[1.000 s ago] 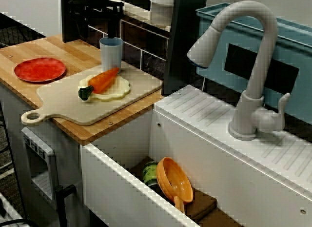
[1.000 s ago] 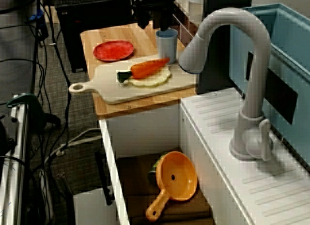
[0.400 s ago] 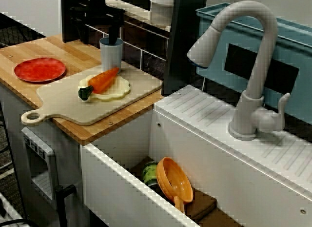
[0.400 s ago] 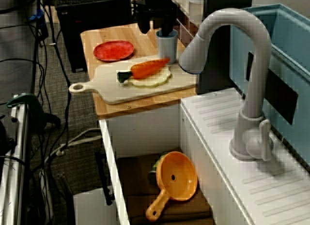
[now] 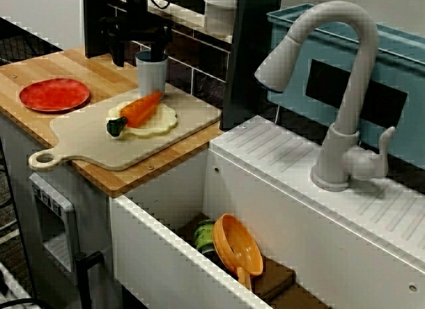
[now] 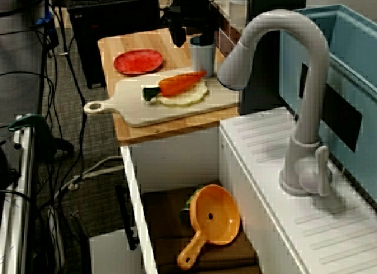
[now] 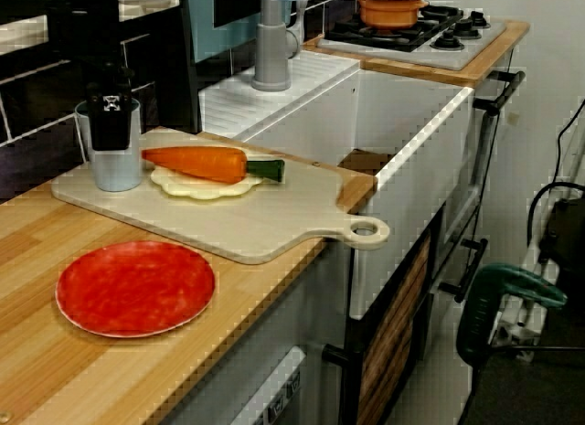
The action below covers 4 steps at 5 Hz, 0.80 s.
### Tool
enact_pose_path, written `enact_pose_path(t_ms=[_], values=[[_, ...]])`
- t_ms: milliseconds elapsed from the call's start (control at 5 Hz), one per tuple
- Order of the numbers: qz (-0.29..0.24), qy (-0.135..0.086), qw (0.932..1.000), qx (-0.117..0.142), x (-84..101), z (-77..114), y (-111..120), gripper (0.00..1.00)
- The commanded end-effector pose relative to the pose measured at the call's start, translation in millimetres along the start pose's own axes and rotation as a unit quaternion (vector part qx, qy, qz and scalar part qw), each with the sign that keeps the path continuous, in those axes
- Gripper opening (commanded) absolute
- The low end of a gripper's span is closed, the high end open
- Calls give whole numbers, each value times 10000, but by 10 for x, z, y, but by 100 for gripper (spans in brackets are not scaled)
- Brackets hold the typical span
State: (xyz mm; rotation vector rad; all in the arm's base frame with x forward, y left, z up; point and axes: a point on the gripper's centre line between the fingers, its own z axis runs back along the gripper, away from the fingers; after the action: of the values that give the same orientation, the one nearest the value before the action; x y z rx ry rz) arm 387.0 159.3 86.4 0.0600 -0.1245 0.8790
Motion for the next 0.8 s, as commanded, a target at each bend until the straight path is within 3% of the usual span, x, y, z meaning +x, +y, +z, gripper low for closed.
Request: enact_pose_path(t_ms=[0,600], values=[[-13,-203,9997,-105,8,185,78,0],[-93,-99,9997,-210,-6,304,162,0]])
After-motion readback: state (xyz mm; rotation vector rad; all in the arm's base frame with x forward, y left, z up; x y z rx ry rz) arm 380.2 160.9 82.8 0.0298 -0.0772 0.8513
